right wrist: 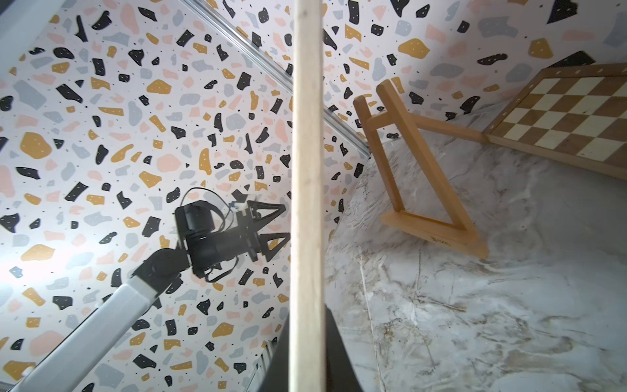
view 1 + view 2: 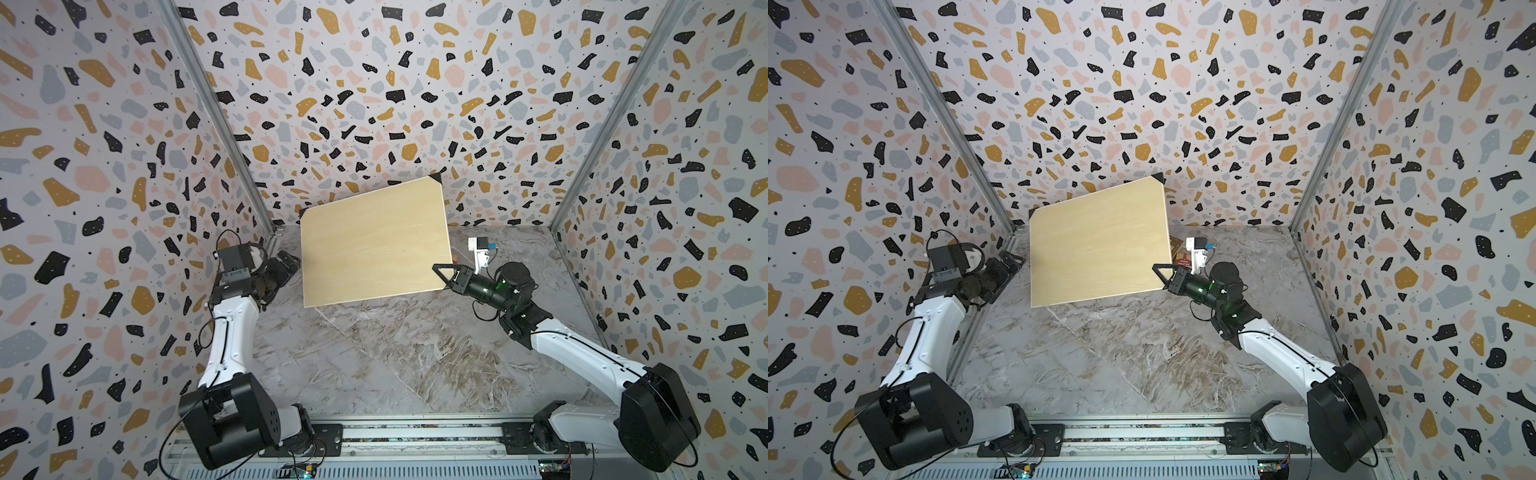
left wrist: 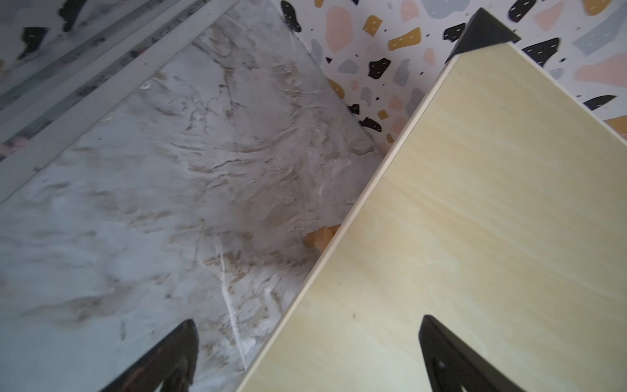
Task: Assemble the easel
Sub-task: Place the drawing board on the easel.
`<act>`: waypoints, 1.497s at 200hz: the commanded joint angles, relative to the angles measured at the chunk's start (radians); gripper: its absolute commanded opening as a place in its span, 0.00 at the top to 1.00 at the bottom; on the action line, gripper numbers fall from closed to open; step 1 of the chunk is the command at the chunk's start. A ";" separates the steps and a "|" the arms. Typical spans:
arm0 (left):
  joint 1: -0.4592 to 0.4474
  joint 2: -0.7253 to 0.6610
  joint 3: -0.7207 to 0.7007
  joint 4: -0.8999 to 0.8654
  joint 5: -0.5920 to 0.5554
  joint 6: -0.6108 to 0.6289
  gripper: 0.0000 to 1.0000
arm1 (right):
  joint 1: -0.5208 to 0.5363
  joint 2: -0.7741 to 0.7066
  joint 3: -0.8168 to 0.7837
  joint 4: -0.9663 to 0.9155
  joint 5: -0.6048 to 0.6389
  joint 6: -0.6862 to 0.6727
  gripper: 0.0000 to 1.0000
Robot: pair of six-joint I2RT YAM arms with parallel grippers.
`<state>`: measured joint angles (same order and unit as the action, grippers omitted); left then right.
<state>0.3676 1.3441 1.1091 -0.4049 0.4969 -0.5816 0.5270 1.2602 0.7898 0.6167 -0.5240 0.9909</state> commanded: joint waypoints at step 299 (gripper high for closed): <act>0.004 0.631 0.435 1.637 0.695 -0.496 0.77 | -0.055 0.358 0.313 0.199 -0.277 -0.629 1.00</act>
<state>0.3855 1.9072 1.4311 0.8452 1.2766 -0.9573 0.4389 1.6100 1.0294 0.8917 -0.7780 0.7437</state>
